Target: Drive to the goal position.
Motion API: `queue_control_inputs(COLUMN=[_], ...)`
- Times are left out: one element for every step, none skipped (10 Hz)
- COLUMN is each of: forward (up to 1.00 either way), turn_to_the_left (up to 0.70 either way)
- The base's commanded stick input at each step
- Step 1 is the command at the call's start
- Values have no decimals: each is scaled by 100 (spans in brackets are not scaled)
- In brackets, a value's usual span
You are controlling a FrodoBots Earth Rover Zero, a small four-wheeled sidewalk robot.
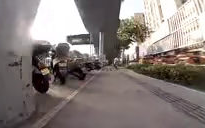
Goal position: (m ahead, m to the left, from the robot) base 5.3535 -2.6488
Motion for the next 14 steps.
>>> queue_control_inputs(forward=[70,70,70,70,70,70,70,70,70,70,70,70,70,70], turn_to_the_left=[0,0,0,0,0,0,0,0,-1,-6,-6,0,0,0])
